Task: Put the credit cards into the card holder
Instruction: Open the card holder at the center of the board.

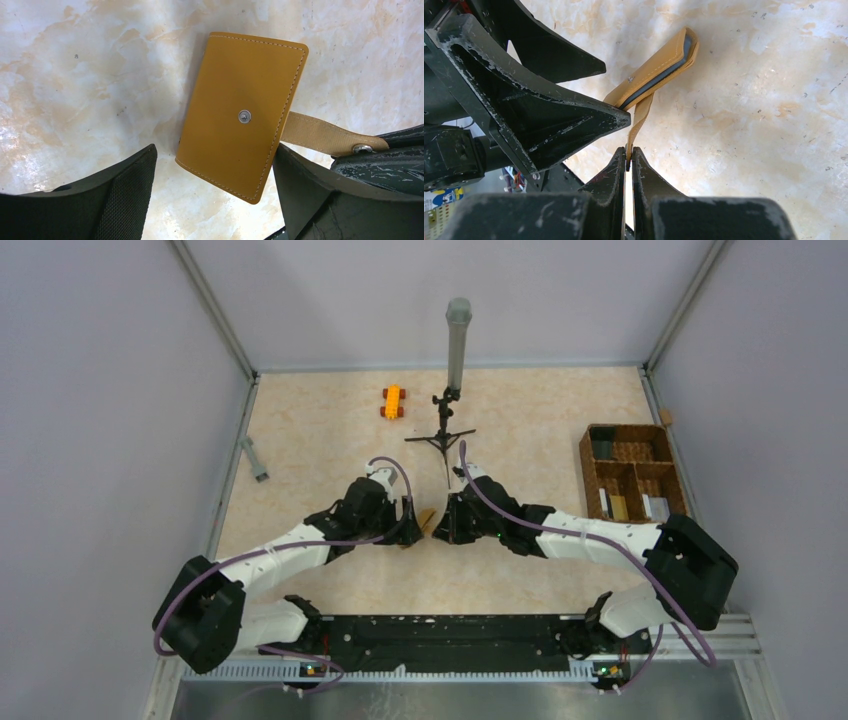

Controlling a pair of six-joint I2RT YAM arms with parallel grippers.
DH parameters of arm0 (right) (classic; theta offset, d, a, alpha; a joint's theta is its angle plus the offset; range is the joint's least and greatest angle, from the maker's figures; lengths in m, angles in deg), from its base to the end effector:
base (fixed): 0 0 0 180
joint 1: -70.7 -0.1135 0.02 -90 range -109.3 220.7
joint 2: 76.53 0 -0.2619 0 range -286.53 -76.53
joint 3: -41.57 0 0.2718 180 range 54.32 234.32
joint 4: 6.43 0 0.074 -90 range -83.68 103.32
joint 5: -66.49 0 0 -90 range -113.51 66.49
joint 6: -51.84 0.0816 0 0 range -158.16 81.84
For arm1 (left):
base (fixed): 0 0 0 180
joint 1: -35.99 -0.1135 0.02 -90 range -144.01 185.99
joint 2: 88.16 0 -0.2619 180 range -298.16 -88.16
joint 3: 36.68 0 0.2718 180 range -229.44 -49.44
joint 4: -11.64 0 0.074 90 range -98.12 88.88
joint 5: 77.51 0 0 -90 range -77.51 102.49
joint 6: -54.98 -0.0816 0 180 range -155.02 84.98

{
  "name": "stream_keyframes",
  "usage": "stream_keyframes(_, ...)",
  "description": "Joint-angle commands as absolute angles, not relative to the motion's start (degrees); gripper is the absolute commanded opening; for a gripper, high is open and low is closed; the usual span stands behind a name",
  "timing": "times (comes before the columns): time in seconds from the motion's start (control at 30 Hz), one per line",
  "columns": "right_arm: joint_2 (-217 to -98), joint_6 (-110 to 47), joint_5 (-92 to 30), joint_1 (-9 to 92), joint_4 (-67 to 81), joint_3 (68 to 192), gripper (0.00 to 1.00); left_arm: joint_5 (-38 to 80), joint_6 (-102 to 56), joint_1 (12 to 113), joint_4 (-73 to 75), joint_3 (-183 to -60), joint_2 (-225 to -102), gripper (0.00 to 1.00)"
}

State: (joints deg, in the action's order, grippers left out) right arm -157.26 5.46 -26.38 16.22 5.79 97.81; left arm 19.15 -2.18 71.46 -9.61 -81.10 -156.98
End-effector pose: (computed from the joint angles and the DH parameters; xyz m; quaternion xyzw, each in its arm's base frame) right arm 0.1999 0.2871 0.1664 -0.0957 0.8884 0.3533 0.2769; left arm 0.2236 -0.1709 0.1346 0.0431 0.9237 -0.2561 0.2816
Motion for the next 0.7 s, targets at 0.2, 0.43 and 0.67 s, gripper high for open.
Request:
stream_keyframes(0.2, -156.11, 4.74, -26.15, 15.74, 5.36, 98.44, 0.00, 20.18, -2.33, 71.50, -8.19, -82.21, -154.37, 0.83)
stream_keyframes(0.43, -156.45, 4.74, -26.53, 15.76, 5.23, 98.59, 0.00, 20.67, -2.59, 71.43, -7.88, -82.10, -154.67, 0.84)
stream_keyframes(0.67, -156.52, 4.65, -26.32, 15.75, 5.48, 98.71, 0.00, 17.22, -2.76, 71.47, -9.64, -82.39, -155.32, 0.71)
